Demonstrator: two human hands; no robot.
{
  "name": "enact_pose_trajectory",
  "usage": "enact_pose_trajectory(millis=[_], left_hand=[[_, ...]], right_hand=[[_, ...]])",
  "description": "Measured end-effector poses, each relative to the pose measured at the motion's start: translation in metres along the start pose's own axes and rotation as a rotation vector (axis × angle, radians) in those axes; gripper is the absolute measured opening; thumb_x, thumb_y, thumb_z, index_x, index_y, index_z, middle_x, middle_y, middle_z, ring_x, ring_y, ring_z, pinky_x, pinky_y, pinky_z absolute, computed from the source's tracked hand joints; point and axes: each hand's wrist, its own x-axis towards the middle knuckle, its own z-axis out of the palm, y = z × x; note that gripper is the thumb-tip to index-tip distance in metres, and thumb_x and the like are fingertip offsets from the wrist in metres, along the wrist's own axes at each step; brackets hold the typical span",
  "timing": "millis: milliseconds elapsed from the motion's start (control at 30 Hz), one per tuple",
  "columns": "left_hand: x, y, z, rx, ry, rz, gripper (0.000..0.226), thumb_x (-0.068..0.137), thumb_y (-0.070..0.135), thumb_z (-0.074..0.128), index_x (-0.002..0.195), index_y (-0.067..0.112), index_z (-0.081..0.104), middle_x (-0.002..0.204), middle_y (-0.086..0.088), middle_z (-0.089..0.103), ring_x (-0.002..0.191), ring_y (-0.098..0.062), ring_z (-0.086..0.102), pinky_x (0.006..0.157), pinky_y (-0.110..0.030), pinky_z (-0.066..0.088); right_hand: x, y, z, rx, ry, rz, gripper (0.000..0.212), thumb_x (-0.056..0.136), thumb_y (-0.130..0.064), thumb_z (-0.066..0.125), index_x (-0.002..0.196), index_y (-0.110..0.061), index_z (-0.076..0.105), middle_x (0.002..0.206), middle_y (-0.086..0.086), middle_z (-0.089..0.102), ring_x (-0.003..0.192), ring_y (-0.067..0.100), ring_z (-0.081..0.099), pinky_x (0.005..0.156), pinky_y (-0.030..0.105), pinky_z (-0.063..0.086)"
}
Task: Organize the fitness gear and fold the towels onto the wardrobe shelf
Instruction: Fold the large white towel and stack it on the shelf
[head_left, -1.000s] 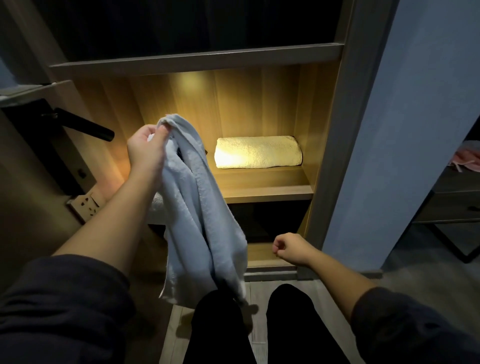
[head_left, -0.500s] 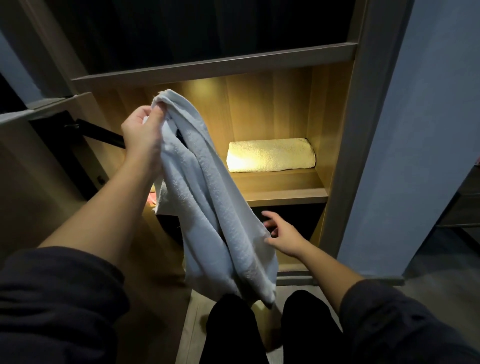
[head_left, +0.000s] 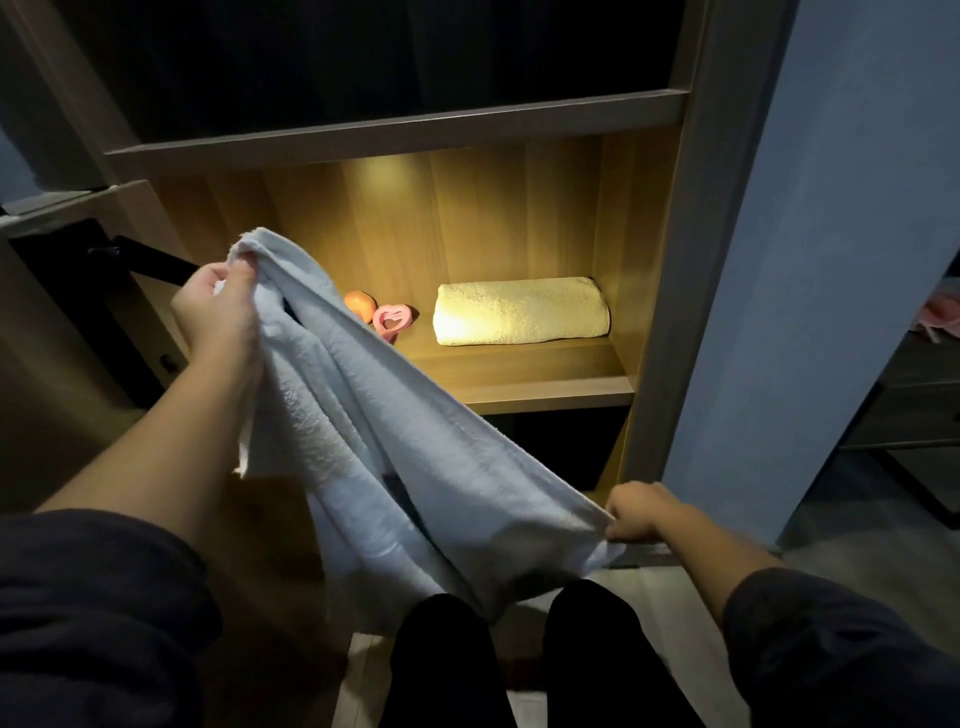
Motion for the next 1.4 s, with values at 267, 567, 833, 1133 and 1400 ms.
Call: enact_pose_trajectory(millis=[267, 567, 833, 1133, 1400], left_hand=[[-0.003, -0.017, 0.001, -0.016, 0.051, -0.078, 0.025, 0.089, 0.039, 0.063, 0.068, 0.026, 0.056, 0.07, 0.009, 0.053, 0.066, -0.005, 0.05, 0.058, -0.016, 0.043], [-0.011, -0.017, 0.013, 0.011, 0.008, -0.077, 0.021, 0.087, 0.043, 0.062, 0.072, 0.028, 0.061, 0.079, 0.005, 0.061, 0.08, -0.013, 0.06, 0.077, -0.033, 0.054], [-0.018, -0.016, 0.014, 0.034, -0.029, -0.065, 0.019, 0.089, 0.043, 0.061, 0.076, 0.029, 0.061, 0.08, 0.007, 0.061, 0.078, -0.009, 0.061, 0.072, -0.029, 0.054], [-0.023, -0.011, 0.015, 0.058, -0.059, -0.051, 0.019, 0.088, 0.044, 0.059, 0.076, 0.029, 0.061, 0.081, 0.007, 0.062, 0.085, -0.015, 0.064, 0.079, -0.036, 0.056], [-0.034, -0.003, 0.03, 0.111, -0.195, 0.059, 0.022, 0.089, 0.039, 0.059, 0.074, 0.024, 0.062, 0.075, 0.005, 0.058, 0.077, -0.016, 0.056, 0.07, -0.033, 0.049]], right_hand=[[-0.017, 0.044, 0.003, -0.248, 0.233, -0.304, 0.018, 0.083, -0.031, 0.057, 0.094, -0.023, 0.069, 0.108, -0.012, 0.063, 0.109, 0.011, 0.045, 0.084, 0.033, 0.035], [-0.026, 0.046, 0.014, -0.069, 0.018, -0.157, 0.02, 0.079, -0.016, 0.057, 0.097, -0.018, 0.065, 0.093, 0.008, 0.065, 0.09, 0.027, 0.06, 0.073, 0.033, 0.046], [-0.02, 0.05, 0.024, -0.005, -0.101, 0.126, 0.032, 0.085, -0.021, 0.061, 0.115, -0.008, 0.061, 0.11, 0.012, 0.067, 0.09, 0.024, 0.066, 0.077, 0.029, 0.05], [-0.04, 0.08, 0.043, -0.018, -0.172, 0.356, 0.035, 0.088, -0.012, 0.056, 0.123, -0.007, 0.06, 0.117, 0.01, 0.064, 0.095, 0.022, 0.06, 0.076, 0.03, 0.043], [-0.042, 0.073, 0.038, 0.187, -0.211, 0.413, 0.032, 0.096, -0.018, 0.05, 0.124, -0.004, 0.058, 0.097, 0.007, 0.058, 0.083, 0.02, 0.058, 0.075, 0.028, 0.047]])
